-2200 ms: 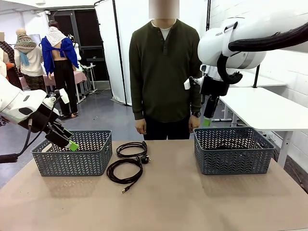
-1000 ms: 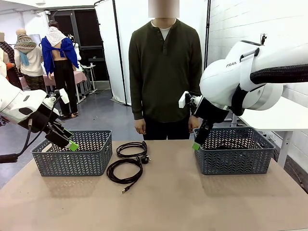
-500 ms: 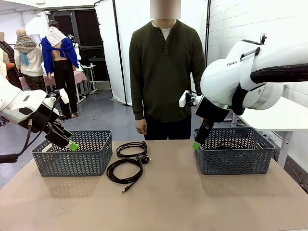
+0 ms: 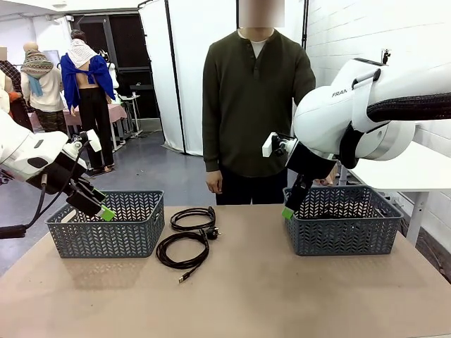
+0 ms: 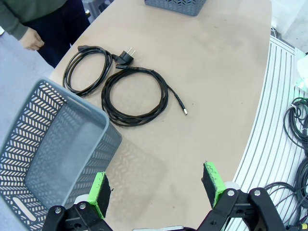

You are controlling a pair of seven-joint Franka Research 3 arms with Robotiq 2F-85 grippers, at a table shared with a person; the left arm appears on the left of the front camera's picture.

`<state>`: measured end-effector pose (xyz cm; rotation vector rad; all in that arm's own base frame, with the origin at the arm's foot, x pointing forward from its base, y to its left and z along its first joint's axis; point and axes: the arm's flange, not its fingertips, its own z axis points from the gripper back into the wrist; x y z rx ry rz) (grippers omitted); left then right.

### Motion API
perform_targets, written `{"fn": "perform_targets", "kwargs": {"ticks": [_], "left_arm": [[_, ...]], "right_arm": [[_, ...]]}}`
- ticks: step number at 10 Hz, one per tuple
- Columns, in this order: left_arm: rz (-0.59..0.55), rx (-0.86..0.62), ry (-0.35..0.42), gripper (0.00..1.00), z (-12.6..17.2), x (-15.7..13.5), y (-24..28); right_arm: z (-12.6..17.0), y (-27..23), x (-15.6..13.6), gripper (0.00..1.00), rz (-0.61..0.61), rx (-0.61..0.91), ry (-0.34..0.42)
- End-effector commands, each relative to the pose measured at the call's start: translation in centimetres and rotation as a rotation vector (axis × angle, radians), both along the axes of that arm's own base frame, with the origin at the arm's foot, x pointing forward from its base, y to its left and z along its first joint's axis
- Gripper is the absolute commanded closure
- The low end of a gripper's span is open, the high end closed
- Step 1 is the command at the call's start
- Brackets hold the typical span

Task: Organize the cables according to human instructions.
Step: Pick up a bundle of cables and place it in the basket indicated by the human.

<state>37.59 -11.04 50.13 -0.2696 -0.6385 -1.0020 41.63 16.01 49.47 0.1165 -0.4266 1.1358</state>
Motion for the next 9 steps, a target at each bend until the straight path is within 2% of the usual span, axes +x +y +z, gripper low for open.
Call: {"fn": "perform_targets", "kwargs": {"ticks": [1, 9], "left_arm": [[-0.022, -0.013, -0.002, 0.0, -0.32, 0.16, 0.37], [-0.022, -0.013, -0.002, 0.0, -0.32, 0.16, 0.37]], "right_arm": [[-0.06, 0.12, 0.26, 0.0, -0.006, -0.005, 0.0], [-0.06, 0.12, 0.26, 0.0, -0.006, -0.005, 0.0]]}}
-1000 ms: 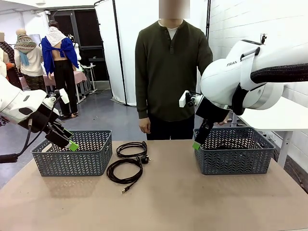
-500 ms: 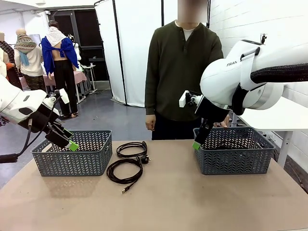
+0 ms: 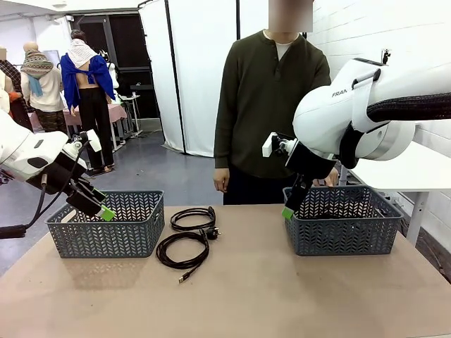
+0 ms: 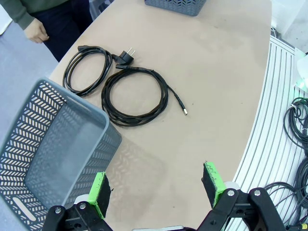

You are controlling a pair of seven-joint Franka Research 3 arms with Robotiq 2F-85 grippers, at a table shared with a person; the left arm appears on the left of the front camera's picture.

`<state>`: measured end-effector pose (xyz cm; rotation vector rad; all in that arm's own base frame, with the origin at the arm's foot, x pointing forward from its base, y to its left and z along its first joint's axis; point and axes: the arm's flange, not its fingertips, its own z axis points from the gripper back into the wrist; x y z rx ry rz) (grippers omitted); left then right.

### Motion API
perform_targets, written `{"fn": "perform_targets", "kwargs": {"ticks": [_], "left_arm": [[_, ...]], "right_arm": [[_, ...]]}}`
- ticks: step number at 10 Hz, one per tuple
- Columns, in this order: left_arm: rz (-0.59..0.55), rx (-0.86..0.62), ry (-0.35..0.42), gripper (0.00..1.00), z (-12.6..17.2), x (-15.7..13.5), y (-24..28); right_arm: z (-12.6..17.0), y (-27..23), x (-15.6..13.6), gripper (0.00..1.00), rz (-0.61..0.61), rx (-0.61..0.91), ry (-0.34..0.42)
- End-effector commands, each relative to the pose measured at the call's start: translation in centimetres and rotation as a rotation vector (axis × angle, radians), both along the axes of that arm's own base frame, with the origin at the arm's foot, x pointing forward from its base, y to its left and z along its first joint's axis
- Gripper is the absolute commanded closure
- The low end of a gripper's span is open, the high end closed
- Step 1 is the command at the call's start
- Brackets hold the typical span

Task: Organize the cables according to human instructions.
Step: Pick up a bundle of cables and place it in the basket indicated by the human.

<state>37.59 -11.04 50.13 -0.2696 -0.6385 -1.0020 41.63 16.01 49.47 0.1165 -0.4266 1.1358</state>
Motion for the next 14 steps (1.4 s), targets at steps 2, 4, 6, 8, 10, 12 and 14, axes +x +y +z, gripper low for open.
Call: {"fn": "perform_targets", "kwargs": {"ticks": [2, 4, 6, 8, 10, 12, 14], "left_arm": [[-0.022, -0.013, -0.002, 0.0, -0.3, 0.2, 0.4], [-0.022, -0.013, -0.002, 0.0, -0.3, 0.2, 0.4], [-0.022, -0.013, -0.002, 0.0, -0.3, 0.2, 0.4], [-0.022, -0.013, -0.002, 0.0, -0.3, 0.2, 0.4], [-0.022, -0.013, -0.002, 0.0, -0.3, 0.2, 0.4], [-0.022, -0.013, -0.002, 0.0, -0.3, 0.2, 0.4], [-0.022, -0.013, -0.002, 0.0, -0.3, 0.2, 0.4]], "right_arm": [[-0.1, 0.1, 0.3, 0.0, -0.006, -0.005, 0.0], [0.0, 0.0, 0.0, 0.0, 0.0, 0.0, 0.0], [1.2, 2.4, 0.8, 0.0, -0.094, -0.001, 0.029], [2.1, 5.7, 2.0, 0.0, -0.164, -0.005, 0.065], [2.8, 8.7, 3.3, 0.0, -0.289, 0.02, 0.17], [2.7, 11.4, 4.6, 0.0, -0.397, 0.015, 0.234], [2.0, 14.0, 5.7, 0.0, -0.464, 0.011, 0.264]]}}
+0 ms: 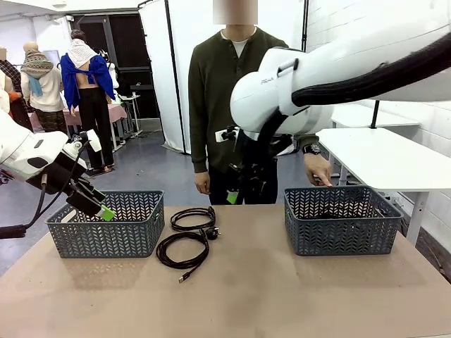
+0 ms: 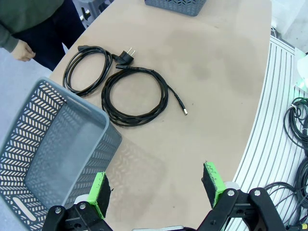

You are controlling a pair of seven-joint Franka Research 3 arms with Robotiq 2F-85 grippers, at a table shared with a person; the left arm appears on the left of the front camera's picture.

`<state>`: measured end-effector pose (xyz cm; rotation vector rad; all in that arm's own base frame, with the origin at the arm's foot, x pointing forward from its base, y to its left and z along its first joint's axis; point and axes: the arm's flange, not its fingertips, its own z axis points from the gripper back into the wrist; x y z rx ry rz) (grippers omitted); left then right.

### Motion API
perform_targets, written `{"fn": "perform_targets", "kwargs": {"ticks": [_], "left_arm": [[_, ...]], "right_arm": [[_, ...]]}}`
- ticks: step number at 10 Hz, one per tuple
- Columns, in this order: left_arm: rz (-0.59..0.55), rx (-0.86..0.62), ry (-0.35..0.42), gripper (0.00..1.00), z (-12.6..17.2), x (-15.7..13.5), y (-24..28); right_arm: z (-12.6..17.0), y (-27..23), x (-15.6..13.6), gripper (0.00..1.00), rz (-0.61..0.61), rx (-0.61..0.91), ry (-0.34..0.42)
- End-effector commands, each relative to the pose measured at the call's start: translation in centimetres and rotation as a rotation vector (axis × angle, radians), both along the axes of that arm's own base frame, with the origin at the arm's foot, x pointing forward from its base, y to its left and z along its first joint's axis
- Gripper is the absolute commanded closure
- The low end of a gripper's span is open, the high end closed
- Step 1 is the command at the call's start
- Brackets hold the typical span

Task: Organize the cables according to human instructions.
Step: Pick up a bundle of cables and place it in the basket indicated by the human.

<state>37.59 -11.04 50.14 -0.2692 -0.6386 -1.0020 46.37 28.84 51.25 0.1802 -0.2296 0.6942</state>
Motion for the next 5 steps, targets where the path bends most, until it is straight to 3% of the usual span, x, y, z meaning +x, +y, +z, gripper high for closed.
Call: {"fn": "perform_targets", "kwargs": {"ticks": [1, 5], "left_arm": [[-0.022, -0.013, -0.002, 0.0, -0.3, 0.2, 0.4], [-0.022, -0.013, -0.002, 0.0, -0.3, 0.2, 0.4]], "right_arm": [[-0.4, 2.2, 1.4, 0.0, -0.075, -0.01, 0.043], [-2.7, 5.3, 3.0, 0.0, -0.116, -0.059, 0.088]]}}
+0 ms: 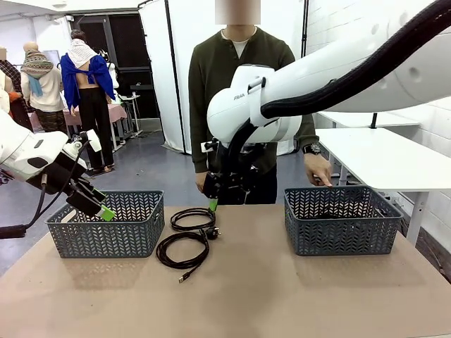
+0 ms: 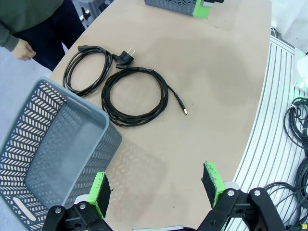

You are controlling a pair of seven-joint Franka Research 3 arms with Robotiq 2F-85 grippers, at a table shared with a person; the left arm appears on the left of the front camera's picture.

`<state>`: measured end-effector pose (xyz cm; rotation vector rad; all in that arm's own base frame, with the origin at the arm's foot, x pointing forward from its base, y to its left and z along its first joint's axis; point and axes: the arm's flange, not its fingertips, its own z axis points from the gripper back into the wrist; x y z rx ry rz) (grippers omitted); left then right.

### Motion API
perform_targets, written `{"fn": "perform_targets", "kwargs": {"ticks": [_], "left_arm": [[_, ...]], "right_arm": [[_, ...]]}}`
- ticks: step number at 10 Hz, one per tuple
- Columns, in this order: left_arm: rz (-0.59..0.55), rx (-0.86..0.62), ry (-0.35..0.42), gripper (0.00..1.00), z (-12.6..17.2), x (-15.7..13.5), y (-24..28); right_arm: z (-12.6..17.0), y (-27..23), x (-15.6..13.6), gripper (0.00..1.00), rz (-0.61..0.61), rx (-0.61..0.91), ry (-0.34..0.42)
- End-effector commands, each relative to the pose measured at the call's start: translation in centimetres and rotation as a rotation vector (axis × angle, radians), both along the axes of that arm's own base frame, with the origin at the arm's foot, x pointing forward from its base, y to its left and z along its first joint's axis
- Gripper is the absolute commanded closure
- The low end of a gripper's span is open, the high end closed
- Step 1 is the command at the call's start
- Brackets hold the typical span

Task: Organize the cables according to human instructions.
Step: Pick up a bundle of cables and place it in the basket indicated by the human.

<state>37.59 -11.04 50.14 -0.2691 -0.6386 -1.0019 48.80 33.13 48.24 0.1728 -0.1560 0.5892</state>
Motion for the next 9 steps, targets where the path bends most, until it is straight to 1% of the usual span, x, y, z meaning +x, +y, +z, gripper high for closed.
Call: {"fn": "perform_targets", "kwargs": {"ticks": [1, 2, 9], "left_arm": [[-0.022, -0.013, -0.002, 0.0, -0.3, 0.2, 0.4], [-0.022, -0.013, -0.002, 0.0, -0.3, 0.2, 0.4], [-0.022, -0.013, -0.002, 0.0, -0.3, 0.2, 0.4]], "right_arm": [[-0.1, 1.1, 0.6, 0.0, -0.006, -0.04, 0.027], [0.0, 0.0, 0.0, 0.0, 0.0, 0.0, 0.0], [0.0, 0.3, 0.2, 0.0, 0.003, -0.005, 0.005]]}}
